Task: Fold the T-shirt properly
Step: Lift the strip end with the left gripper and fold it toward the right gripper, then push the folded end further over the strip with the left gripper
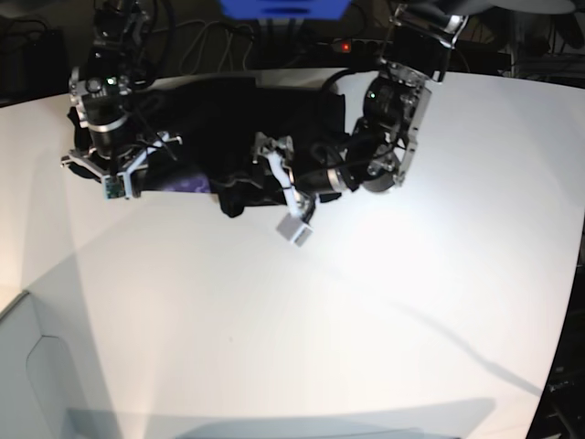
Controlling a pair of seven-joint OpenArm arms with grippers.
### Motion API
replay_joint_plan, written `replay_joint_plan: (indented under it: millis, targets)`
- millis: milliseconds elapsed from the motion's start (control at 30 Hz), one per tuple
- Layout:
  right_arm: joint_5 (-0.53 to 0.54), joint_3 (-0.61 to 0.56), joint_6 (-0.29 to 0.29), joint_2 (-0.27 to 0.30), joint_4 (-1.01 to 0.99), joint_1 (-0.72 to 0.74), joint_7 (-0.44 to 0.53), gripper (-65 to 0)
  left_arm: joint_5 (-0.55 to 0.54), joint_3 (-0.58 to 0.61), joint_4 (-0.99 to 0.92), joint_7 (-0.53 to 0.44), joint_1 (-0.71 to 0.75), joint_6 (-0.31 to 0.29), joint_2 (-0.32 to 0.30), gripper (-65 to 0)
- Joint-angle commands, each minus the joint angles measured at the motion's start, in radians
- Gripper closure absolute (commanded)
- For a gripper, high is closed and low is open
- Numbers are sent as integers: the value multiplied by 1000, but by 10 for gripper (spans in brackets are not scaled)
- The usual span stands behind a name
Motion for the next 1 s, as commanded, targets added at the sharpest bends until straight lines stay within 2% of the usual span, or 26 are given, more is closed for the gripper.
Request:
replay_joint_plan:
  millis: [0, 133, 167, 367, 467, 667, 733, 800, 867, 967]
  targets:
    - [6, 1, -8, 4, 20, 1, 22, -66, -24, -1, 35, -10, -8, -8, 3, -491]
    - [6, 4, -8, 4, 20, 0, 25, -66, -26, -3, 72, -12, -8, -8, 0, -491]
    - [6, 6, -8, 4, 20, 0, 25, -66, -26, -12, 75, -13, -8, -8, -18, -491]
    - [3, 32, -8, 9, 21, 11, 28, -66, -19, -181, 72, -13, 64, -7, -63, -491]
    - [3, 58, -8, 9, 21, 29, 22, -67, -13, -228, 67, -13, 105, -7, -95, -491]
    - [4, 72, -6, 4, 46, 26, 19, -67, -12, -239, 67, -13, 142, 1, -130, -484]
    - [6, 42, 3, -14, 67, 7, 22, -67, 8, -239, 65, -13, 143, 4, -125, -426]
    - [6, 6, 26, -20, 72, -8, 28, -67, 73, -239, 68, -13, 143, 4, -118, -324]
    - [4, -27, 26, -22, 70, -17, 28, -67, 152, -239, 65, -15, 137, 4, -79, -206]
    - [3, -40, 24, -22, 67, -31, 19, -67, 254, -238, 67, -4, 134, 4, -23, -80]
